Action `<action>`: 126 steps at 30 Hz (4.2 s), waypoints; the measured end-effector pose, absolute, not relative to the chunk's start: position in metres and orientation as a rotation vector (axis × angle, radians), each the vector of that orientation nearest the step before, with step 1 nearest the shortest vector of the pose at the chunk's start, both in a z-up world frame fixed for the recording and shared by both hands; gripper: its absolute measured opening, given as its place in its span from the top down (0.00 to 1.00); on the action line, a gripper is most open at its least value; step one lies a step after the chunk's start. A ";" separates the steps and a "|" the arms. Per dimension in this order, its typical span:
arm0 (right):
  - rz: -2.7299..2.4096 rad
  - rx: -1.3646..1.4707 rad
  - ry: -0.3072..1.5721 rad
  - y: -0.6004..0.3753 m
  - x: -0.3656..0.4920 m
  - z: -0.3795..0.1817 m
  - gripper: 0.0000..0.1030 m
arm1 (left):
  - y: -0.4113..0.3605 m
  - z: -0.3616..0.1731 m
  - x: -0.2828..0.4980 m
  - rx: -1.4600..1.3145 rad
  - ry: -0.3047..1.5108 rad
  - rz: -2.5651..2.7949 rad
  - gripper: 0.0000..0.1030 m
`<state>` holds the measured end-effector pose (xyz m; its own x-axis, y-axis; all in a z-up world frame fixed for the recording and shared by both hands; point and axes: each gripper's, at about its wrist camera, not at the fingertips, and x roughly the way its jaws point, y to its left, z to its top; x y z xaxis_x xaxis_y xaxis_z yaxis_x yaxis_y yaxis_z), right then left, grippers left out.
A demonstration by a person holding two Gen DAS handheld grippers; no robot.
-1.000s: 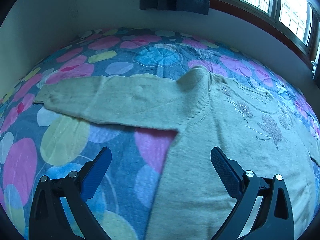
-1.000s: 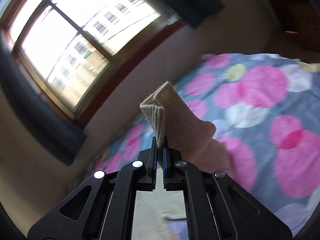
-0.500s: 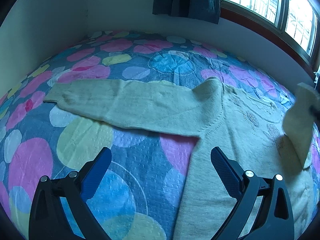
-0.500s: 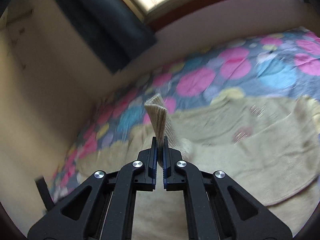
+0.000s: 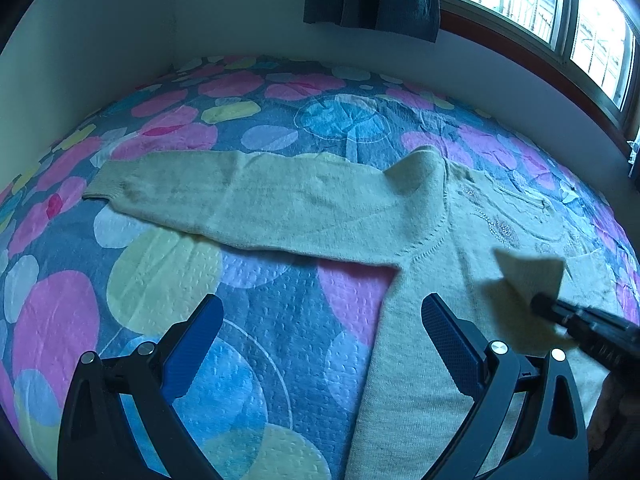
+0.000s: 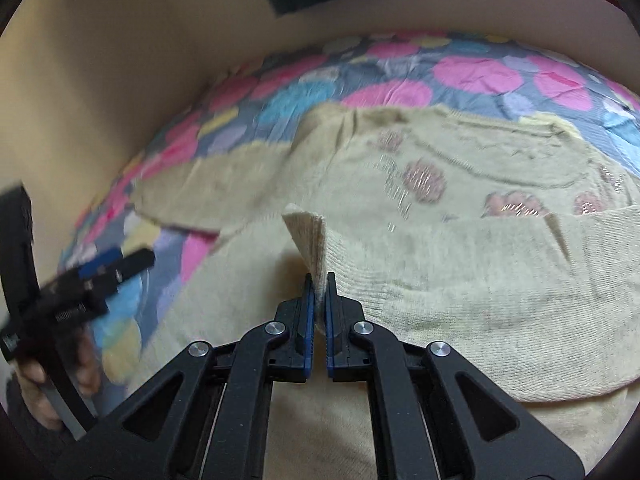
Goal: Fold small clothes
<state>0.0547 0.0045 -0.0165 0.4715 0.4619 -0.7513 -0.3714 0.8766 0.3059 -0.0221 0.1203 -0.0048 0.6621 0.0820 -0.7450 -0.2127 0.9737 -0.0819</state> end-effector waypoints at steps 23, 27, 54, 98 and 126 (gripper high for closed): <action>0.375 0.509 0.829 -0.234 0.055 0.017 0.70 | 0.124 -0.021 -0.018 -0.174 0.837 0.151 0.04; 0.075 0.609 0.821 -0.326 0.092 -0.006 0.69 | 0.130 -0.027 -0.015 -0.186 0.848 0.168 0.04; 0.200 0.640 1.001 -0.345 0.044 -0.047 0.97 | 0.129 -0.042 -0.008 -0.195 0.908 0.175 0.04; 0.508 0.715 0.885 -0.250 0.019 -0.053 0.45 | 0.368 -0.048 0.013 -0.794 0.723 0.178 0.04; 0.503 0.705 0.869 -0.248 0.025 -0.053 0.44 | 0.392 -0.003 -0.010 -0.539 0.597 0.582 0.95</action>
<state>0.0248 -0.2481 -0.0527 0.5560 0.6557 -0.5108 -0.1159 0.6697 0.7336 -0.0099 0.3917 -0.0033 0.6800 0.3432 -0.6479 -0.6395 0.7099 -0.2951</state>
